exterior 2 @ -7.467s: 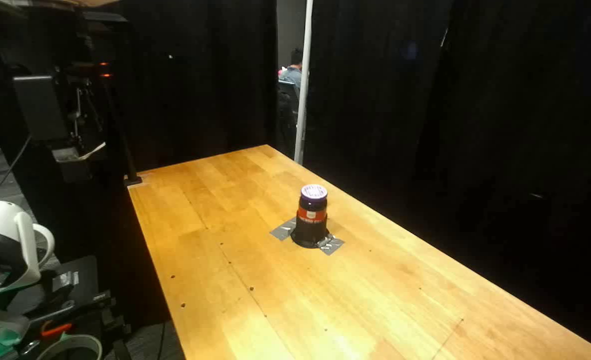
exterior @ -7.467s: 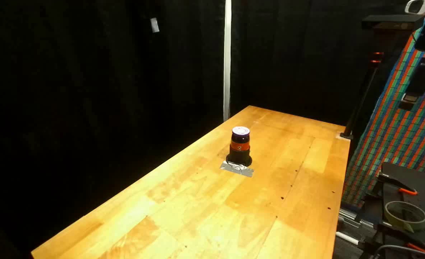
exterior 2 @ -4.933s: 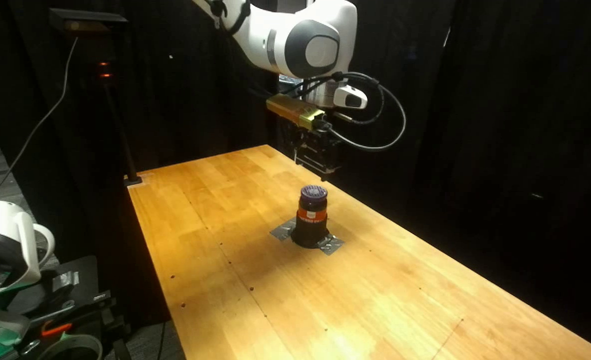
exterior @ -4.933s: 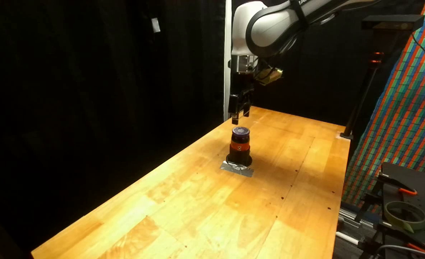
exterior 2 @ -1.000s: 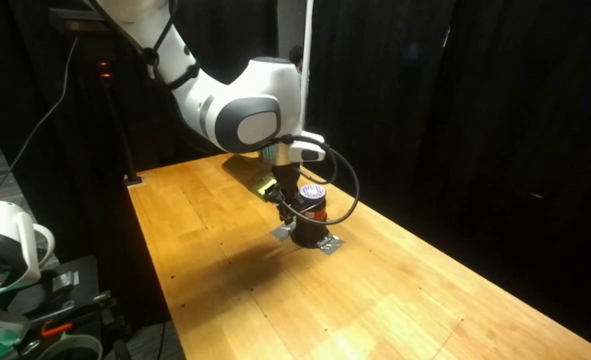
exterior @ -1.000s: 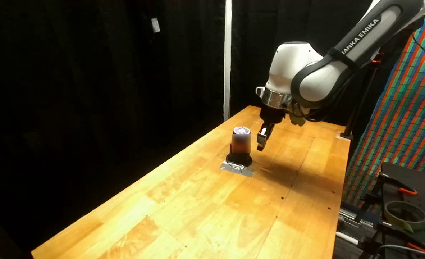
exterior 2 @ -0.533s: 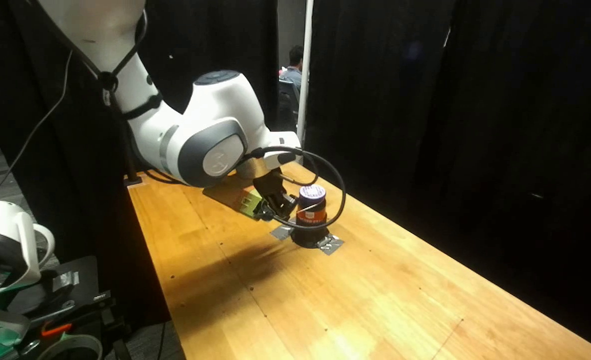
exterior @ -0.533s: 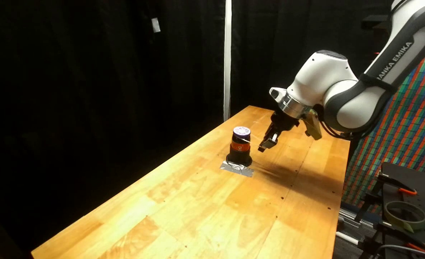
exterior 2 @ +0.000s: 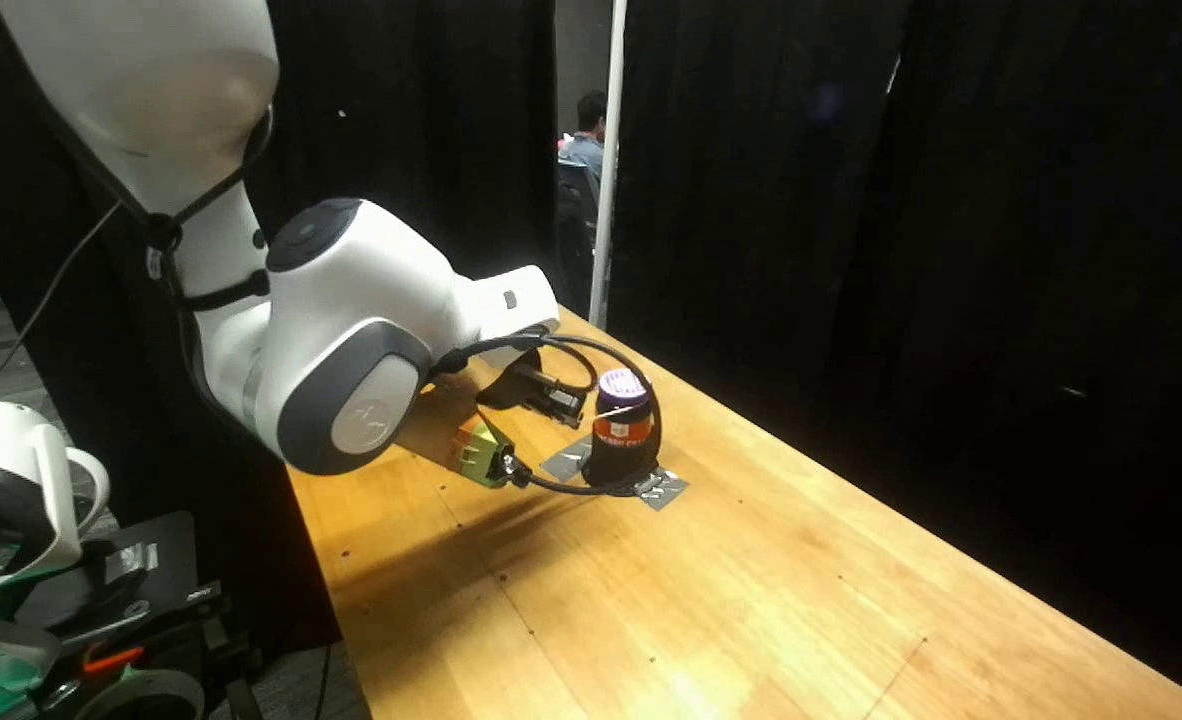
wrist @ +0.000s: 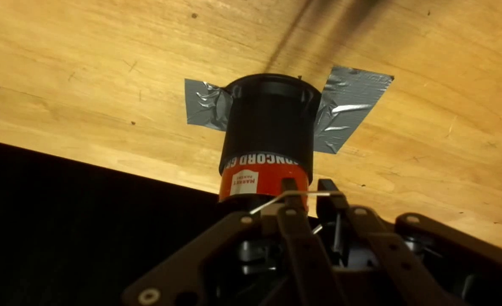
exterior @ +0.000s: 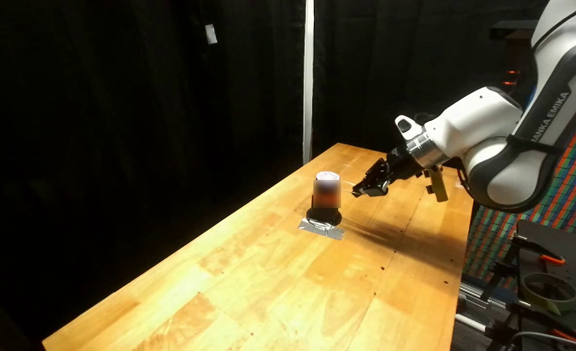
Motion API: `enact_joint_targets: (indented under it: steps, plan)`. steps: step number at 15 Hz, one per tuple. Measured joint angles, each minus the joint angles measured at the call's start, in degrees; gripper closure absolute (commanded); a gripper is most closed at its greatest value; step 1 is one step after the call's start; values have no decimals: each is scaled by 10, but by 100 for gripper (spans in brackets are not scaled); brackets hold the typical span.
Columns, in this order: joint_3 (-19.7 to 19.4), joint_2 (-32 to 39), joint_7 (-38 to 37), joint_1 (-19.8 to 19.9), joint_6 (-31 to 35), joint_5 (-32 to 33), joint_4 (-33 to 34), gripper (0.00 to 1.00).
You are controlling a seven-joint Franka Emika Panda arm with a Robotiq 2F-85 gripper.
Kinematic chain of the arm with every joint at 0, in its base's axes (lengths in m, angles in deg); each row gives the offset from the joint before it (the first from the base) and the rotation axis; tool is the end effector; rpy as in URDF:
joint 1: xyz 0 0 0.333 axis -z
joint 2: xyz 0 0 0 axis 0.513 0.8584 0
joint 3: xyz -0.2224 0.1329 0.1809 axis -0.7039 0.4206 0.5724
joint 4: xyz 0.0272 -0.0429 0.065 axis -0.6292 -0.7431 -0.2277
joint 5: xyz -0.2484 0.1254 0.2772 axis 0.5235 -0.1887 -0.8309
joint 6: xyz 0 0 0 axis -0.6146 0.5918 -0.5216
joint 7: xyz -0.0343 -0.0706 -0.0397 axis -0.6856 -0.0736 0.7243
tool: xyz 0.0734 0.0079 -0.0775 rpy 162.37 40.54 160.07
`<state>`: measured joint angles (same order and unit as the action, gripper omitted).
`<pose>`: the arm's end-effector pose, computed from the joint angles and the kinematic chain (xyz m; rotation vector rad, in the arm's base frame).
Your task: Place the elastic on the cup
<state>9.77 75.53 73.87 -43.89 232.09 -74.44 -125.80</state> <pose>0.4719 0.0816 0.2243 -2.8245 -0.6439 -1.1736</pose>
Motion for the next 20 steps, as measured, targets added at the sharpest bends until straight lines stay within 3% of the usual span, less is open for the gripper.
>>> enact_joint_targets:
  steps: [6,11,20]
  plan:
    - [51,69,17,37,175,-20,-10,80]
    - [67,116,17,49,285,-47,-9,80]
    - [77,113,15,49,282,-92,13,81]
